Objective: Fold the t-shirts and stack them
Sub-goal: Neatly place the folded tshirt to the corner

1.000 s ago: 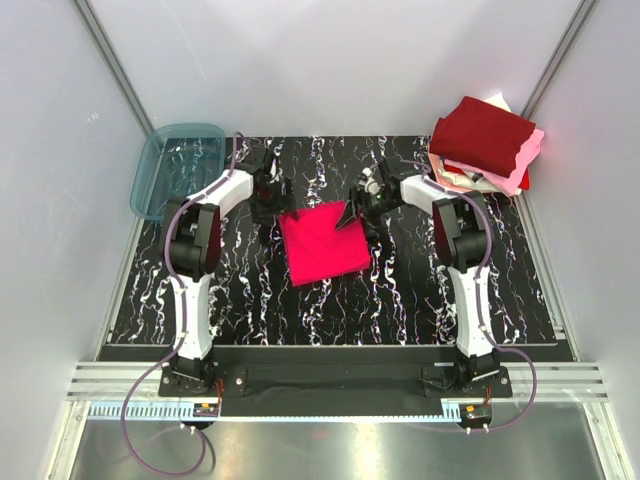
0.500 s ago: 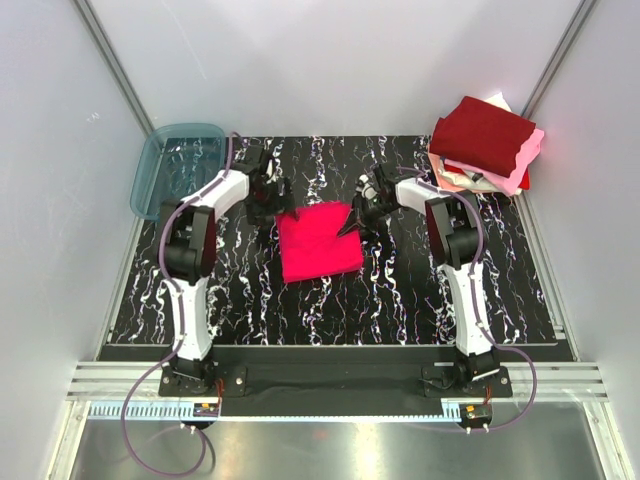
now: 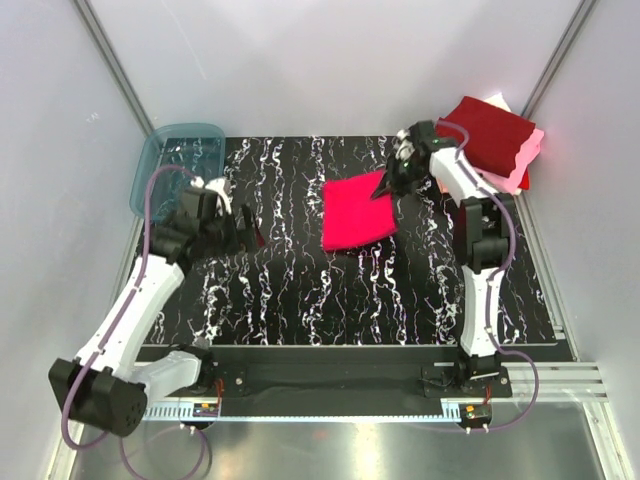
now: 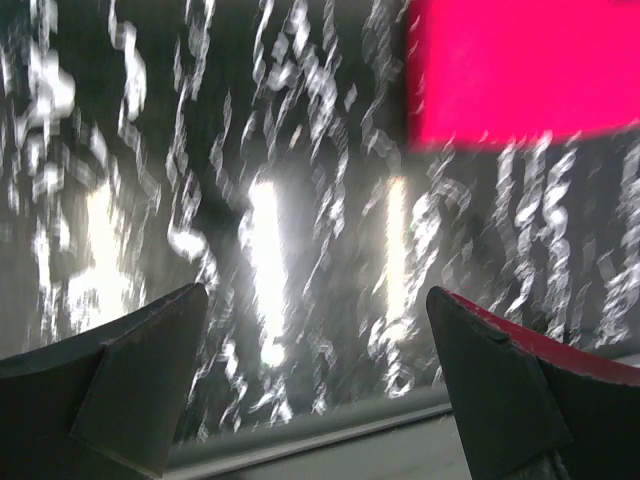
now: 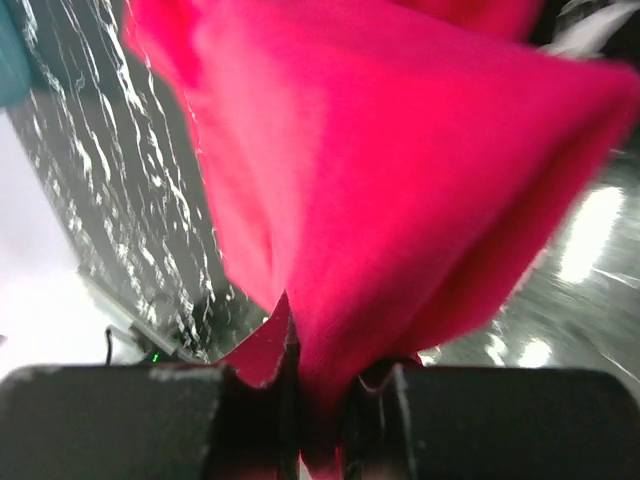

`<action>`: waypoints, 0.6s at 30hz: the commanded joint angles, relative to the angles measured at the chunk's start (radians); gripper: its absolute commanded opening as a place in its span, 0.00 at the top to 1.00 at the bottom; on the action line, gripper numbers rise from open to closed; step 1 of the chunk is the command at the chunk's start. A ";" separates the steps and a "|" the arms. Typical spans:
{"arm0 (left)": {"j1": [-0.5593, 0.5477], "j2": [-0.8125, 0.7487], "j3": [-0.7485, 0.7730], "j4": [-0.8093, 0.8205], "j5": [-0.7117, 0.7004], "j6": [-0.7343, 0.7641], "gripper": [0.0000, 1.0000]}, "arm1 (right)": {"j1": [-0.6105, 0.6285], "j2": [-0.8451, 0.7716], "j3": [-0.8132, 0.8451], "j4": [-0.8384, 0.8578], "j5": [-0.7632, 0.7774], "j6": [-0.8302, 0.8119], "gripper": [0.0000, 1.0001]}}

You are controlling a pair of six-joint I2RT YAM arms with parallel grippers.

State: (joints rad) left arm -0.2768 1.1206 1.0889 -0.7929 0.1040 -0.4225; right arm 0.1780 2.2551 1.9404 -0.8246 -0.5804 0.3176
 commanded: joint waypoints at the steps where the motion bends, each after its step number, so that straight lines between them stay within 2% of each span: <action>1: 0.001 -0.082 -0.135 -0.019 -0.026 0.030 0.01 | -0.029 -0.109 0.112 -0.071 0.109 -0.049 1.00; 4: 0.001 -0.168 -0.222 0.032 -0.038 0.044 0.01 | -0.047 -0.086 0.253 -0.143 0.171 -0.083 1.00; 5: 0.001 -0.186 -0.234 0.041 -0.040 0.033 0.01 | -0.054 -0.054 0.356 -0.168 0.186 -0.098 1.00; 8: 0.001 -0.203 -0.235 0.055 -0.042 0.047 0.01 | -0.074 0.032 0.529 -0.278 0.237 -0.126 1.00; 9: 0.001 -0.206 -0.239 0.057 -0.049 0.048 0.01 | -0.078 0.053 0.645 -0.324 0.276 -0.139 1.00; 11: 0.001 -0.209 -0.241 0.058 -0.055 0.044 0.01 | -0.104 0.099 0.739 -0.353 0.297 -0.149 1.00; 15: 0.001 -0.217 -0.256 0.081 -0.024 0.045 0.01 | -0.152 0.054 0.704 -0.259 0.260 -0.149 1.00; 18: 0.001 -0.214 -0.259 0.084 -0.021 0.042 0.01 | -0.170 0.052 0.750 -0.183 0.223 -0.181 1.00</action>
State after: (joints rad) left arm -0.2764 0.9226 0.8402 -0.7609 0.0784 -0.3946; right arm 0.0292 2.3276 2.6339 -1.0855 -0.3321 0.1818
